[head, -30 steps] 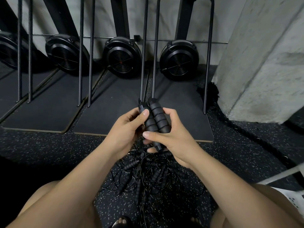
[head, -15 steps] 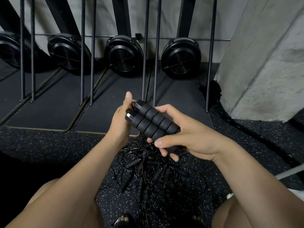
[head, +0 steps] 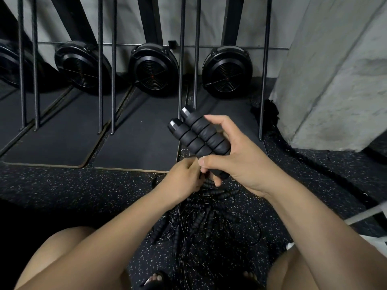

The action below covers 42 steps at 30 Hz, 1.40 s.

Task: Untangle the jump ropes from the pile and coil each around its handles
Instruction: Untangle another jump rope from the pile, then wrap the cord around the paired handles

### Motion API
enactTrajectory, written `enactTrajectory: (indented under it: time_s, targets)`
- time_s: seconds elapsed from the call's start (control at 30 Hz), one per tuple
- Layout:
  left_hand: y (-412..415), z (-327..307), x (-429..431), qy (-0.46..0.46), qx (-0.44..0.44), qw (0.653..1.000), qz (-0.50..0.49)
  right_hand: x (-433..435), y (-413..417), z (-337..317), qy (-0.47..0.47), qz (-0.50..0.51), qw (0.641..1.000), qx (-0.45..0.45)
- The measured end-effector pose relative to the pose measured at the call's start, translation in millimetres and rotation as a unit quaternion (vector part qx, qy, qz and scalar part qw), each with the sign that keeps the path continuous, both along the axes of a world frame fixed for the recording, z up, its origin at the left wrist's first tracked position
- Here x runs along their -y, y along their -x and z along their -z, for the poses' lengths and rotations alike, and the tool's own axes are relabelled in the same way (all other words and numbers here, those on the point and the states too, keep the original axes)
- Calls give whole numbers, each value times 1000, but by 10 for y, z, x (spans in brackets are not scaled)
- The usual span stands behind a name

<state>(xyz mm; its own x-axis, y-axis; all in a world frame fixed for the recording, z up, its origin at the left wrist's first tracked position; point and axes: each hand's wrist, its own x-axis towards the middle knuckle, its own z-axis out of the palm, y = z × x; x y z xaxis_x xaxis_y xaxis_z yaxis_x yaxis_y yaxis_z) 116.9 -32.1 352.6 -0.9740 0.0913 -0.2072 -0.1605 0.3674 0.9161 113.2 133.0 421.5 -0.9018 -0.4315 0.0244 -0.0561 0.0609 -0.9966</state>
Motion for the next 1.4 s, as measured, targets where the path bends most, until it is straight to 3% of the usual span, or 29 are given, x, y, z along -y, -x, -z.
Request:
enactTrajectory:
  time_s: [0.1, 0.2, 0.33, 0.47, 0.57, 0.67, 0.8, 0.93, 1.2, 1.3, 1.4]
  targets:
    - [-54, 10, 54, -30, 5, 999, 34, -15, 13, 14, -22, -13, 999, 40]
    - [-94, 7, 73, 14, -22, 998, 63, -23, 37, 33, -18, -34, 997, 66]
    - [-76, -96, 101, 37, -63, 995, 60, -85, 128, 6, -40, 44, 998, 33]
    - [-79, -131, 156, 57, -116, 989, 76, -237, 268, 64, -146, 86, 985, 0]
    - [-28, -109, 214, 95, -144, 982, 80, -322, 319, 123, -230, 56, 971, 11]
    - [37, -107, 298, 34, -146, 986, 73, -349, 302, 162, -319, -2, 947, 23]
    - [60, -125, 347, -21, -148, 987, 67, -262, 163, 157, -371, -171, 911, 66]
    - [56, -168, 386, -56, -135, 987, 65, -221, 41, -1, -337, -286, 894, 74]
    - [88, -171, 446, -260, -18, 957, 128, -351, 13, -159, -187, -288, 930, 130]
    - [151, -135, 420, -228, -2, 968, 104, -353, 38, -172, -104, -266, 950, 128]
    - [152, -78, 350, -168, -55, 983, 41, -337, 79, -180, -12, -174, 975, 137]
